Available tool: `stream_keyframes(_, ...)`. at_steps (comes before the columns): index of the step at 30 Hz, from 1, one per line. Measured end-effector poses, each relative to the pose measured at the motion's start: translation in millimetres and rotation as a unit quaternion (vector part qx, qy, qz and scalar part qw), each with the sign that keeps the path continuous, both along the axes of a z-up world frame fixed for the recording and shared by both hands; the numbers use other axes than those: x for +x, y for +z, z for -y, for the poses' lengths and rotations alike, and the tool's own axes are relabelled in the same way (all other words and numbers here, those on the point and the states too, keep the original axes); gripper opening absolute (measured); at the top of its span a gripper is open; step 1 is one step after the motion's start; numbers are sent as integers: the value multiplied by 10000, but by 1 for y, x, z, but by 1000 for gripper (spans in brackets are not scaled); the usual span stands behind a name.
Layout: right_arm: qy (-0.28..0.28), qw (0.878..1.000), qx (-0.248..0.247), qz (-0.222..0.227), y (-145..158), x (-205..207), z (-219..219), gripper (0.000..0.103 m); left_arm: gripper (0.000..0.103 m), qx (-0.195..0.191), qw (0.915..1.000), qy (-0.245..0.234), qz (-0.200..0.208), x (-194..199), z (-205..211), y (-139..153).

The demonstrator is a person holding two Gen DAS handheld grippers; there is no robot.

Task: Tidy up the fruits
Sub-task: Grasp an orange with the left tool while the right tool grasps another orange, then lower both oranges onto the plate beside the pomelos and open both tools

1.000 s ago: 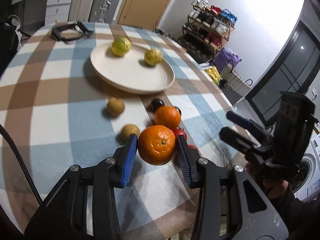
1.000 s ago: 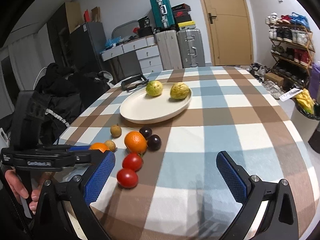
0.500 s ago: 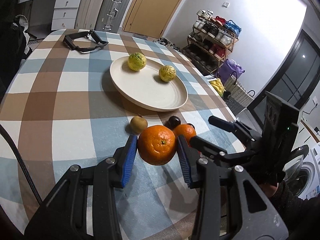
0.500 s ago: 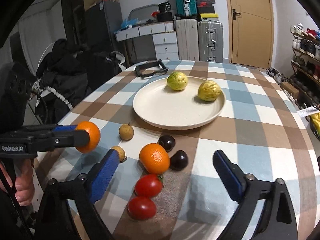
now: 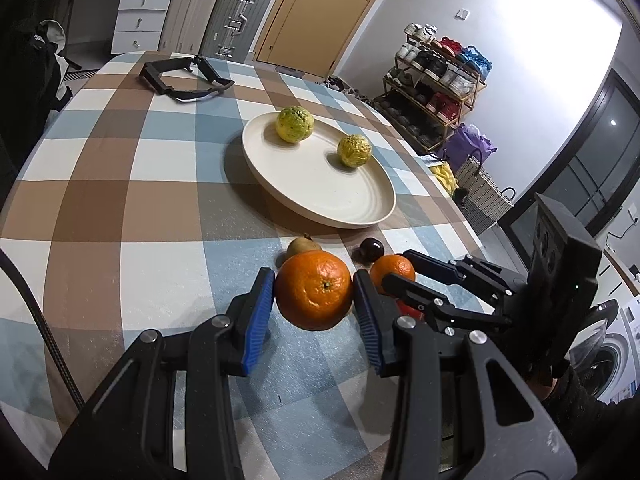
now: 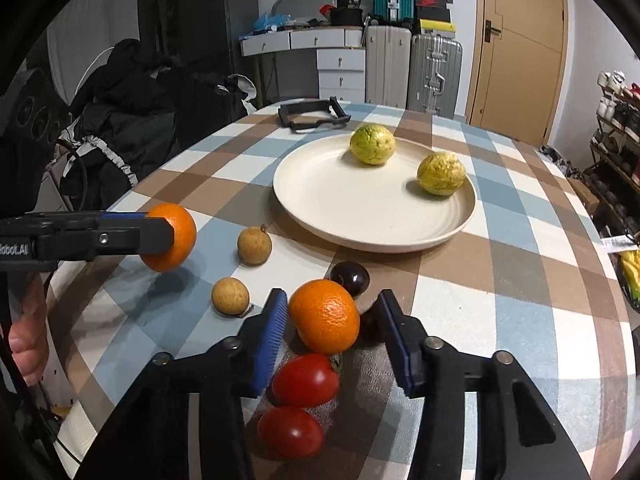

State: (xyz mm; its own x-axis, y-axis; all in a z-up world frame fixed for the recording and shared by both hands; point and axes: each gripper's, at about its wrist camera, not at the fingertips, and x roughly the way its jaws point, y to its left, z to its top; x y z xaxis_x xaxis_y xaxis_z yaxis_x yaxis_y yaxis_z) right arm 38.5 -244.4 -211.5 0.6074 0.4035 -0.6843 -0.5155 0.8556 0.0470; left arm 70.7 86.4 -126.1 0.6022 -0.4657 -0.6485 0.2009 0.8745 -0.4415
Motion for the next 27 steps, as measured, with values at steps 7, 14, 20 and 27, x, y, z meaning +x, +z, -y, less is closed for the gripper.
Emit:
stream_keyframes(7, 18, 9999, 106, 31, 0, -2, 4, 36, 37, 15, 10000, 53, 5, 9, -2, 2)
stream_keyframes(14, -39, 9981, 609, 97, 15, 4, 21, 36, 37, 131, 9999, 54, 21, 28, -1, 6)
stream_keyframes(20, -84, 9948, 1012, 115, 34, 24, 35, 36, 37, 185, 9998, 86, 44, 57, 4, 13)
stream_keyframes(27, -191, 9901, 1387, 95, 56, 62, 46, 36, 37, 326, 9994, 116, 92, 102, 10, 26)
